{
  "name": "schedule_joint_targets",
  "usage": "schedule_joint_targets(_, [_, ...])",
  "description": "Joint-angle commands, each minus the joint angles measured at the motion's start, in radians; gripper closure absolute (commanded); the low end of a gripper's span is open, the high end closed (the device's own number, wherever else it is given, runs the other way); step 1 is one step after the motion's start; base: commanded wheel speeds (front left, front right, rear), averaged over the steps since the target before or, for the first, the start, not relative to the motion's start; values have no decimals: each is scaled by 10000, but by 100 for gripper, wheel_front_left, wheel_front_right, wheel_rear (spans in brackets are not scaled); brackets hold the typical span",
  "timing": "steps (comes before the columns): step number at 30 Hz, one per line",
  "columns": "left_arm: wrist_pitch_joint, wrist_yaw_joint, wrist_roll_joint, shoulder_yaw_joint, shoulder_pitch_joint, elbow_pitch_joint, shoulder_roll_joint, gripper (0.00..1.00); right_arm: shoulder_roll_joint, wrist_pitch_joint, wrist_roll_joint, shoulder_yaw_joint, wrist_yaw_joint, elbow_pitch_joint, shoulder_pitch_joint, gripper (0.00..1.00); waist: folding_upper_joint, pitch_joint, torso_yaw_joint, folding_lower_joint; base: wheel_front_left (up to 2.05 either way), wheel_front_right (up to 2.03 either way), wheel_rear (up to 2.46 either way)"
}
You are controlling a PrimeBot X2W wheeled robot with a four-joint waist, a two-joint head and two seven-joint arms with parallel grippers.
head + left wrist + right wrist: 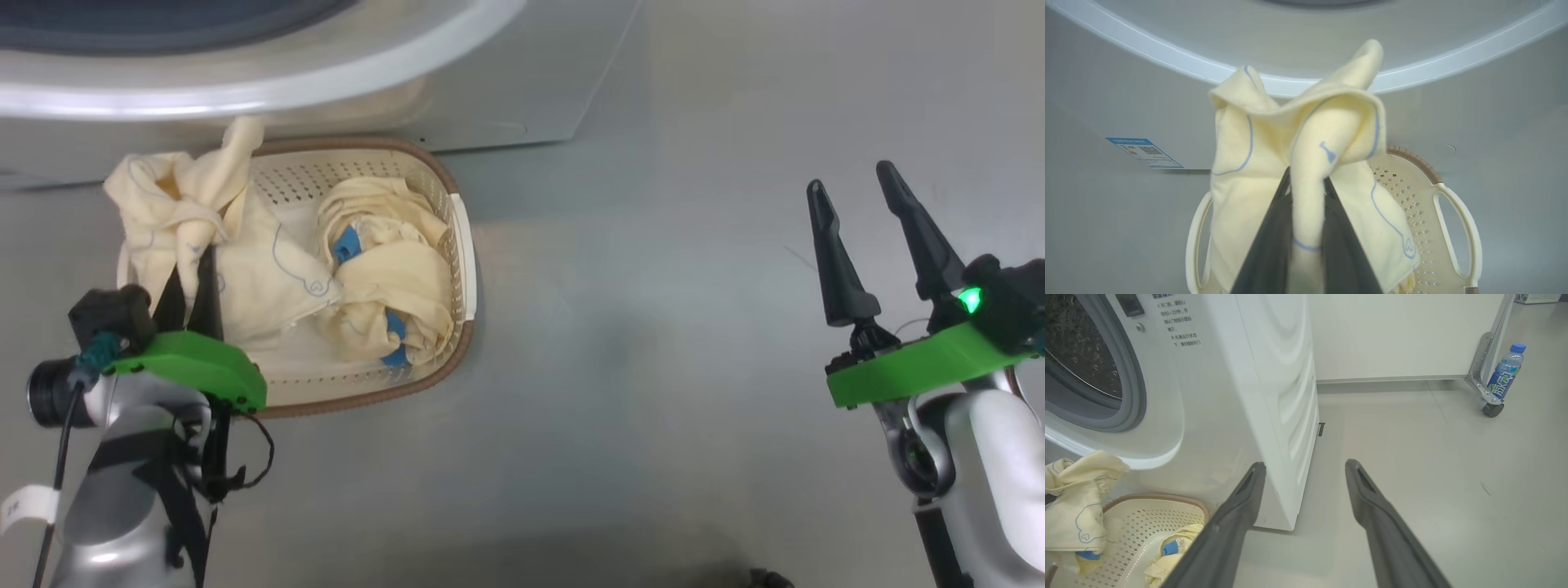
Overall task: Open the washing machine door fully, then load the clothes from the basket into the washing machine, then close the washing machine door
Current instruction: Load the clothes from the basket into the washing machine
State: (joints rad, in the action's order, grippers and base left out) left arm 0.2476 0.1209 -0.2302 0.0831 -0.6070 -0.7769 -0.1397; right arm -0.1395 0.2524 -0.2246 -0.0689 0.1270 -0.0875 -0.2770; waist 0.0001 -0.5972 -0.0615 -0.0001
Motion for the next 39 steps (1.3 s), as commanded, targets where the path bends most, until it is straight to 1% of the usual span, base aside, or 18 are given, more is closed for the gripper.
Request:
schedule_joint_targets(1, [140,-110,-36,-419,511,776,-263,100,-176,93,-75,-196,37,200,334,0,-1,754,82,1,0,0,0])
schedule_joint_targets(7, [140,-239,-4,-718,1785,2559,-99,100,-193,94,-108,-314,37,-4,786,0,-1,1799,167,1,0,0,0])
schedule_joint_targets(14, [141,-496,120,-938,3158,4703,79,100,-217,94,-91,-346,37,-95,1385,0,-1,2925,252,1,0,0,0])
schedule_joint_targets(15, [141,-496,120,-938,3158,4703,79,100,-217,94,-91,-346,37,-95,1385,0,-1,2925,252,1,0,0,0])
schedule_joint_targets(20, [141,-687,215,-1091,3943,5962,101,100,-229,94,-66,-340,37,-58,1724,0,-1,3536,280,1,0,0,0])
schedule_joint_targets(27, [118,-929,241,-1228,4872,6984,38,100,-182,94,-6,-423,37,-15,2171,0,-1,4309,332,1,0,0,0])
schedule_joint_targets(32, [14,-1052,218,-1319,5435,7574,-36,100,-127,94,-1,-428,37,50,2449,0,-1,4638,373,1,0,0,0])
schedule_joint_targets(39, [-60,-1216,197,-1404,6120,7921,-77,100,-108,94,106,-362,37,120,2713,0,-1,4932,395,1,0,0,0])
